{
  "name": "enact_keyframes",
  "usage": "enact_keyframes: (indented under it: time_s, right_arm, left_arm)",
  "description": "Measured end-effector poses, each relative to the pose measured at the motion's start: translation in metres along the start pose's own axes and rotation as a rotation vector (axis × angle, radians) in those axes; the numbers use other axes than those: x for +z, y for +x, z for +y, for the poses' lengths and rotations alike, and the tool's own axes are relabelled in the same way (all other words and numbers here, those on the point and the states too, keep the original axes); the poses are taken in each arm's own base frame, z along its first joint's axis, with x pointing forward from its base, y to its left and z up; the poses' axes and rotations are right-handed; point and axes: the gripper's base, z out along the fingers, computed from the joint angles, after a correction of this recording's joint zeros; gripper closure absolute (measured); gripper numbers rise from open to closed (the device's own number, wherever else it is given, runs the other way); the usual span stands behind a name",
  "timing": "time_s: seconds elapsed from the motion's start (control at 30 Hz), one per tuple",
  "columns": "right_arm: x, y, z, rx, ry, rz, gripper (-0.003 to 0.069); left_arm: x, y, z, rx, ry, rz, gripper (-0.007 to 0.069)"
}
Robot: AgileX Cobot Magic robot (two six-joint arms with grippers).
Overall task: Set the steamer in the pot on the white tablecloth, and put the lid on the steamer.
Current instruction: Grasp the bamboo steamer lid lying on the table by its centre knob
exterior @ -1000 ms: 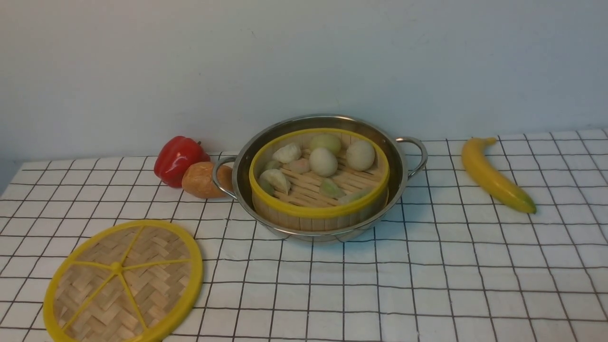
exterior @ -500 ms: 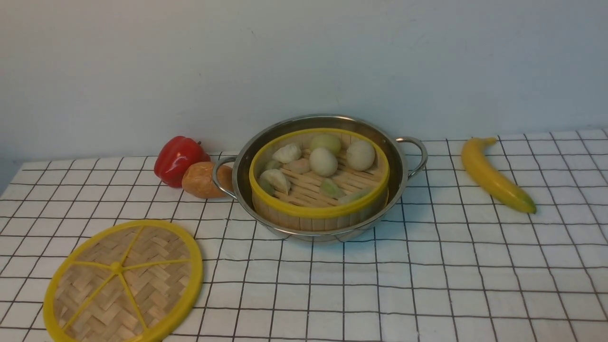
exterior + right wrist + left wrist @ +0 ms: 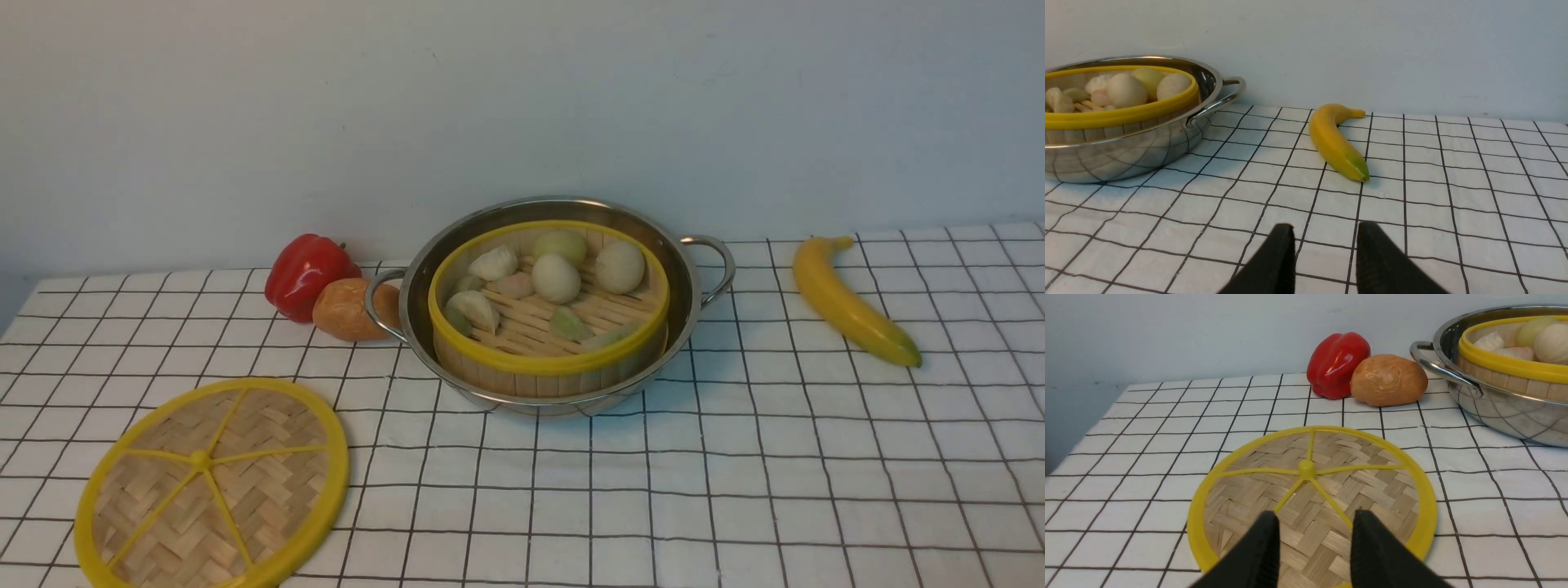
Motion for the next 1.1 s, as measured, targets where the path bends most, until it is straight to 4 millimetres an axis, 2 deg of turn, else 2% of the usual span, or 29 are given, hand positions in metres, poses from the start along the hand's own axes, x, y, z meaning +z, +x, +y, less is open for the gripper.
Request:
enact_keyframes:
  time_s: [0.13, 0.37, 0.53, 0.7, 0.87, 0.9, 1.0, 1.1]
  right_arm:
    - [0.0, 0.0, 0.0, 0.0, 0.0, 0.0, 0.0419]
    - [0.0, 0.0, 0.0, 0.0, 0.0, 0.0, 0.0419]
    - [0.0, 0.0, 0.0, 0.0, 0.0, 0.0, 0.0419]
    - [0.0, 0.0, 0.0, 0.0, 0.0, 0.0, 0.0419]
    - [0.0, 0.0, 0.0, 0.0, 0.0, 0.0, 0.0419]
    - [0.0, 0.0, 0.0, 0.0, 0.0, 0.0, 0.0419]
    - [0.0, 0.0, 0.0, -0.001, 0.0, 0.0, 0.0419]
    - [0.0, 0.0, 0.0, -0.001, 0.0, -0.001, 0.0419]
  left_arm:
    - [0.0, -0.001, -0.001, -0.025, 0.006, -0.009, 0.0382]
    - [-0.001, -0.014, -0.004, -0.346, 0.067, -0.146, 0.0382]
    - [-0.004, -0.026, 0.0, -0.456, 0.064, -0.286, 0.0382]
    - [-0.005, -0.03, 0.002, -0.512, 0.065, -0.329, 0.0382]
    - [-0.013, -0.048, -0.002, -0.532, 0.113, -0.293, 0.0382]
    - [-0.017, -0.061, -0.004, -0.518, 0.132, -0.243, 0.0382]
    - [-0.018, -0.085, -0.007, -0.462, 0.155, -0.097, 0.0382]
    - [-0.013, -0.098, -0.01, -0.41, 0.165, 0.09, 0.0382]
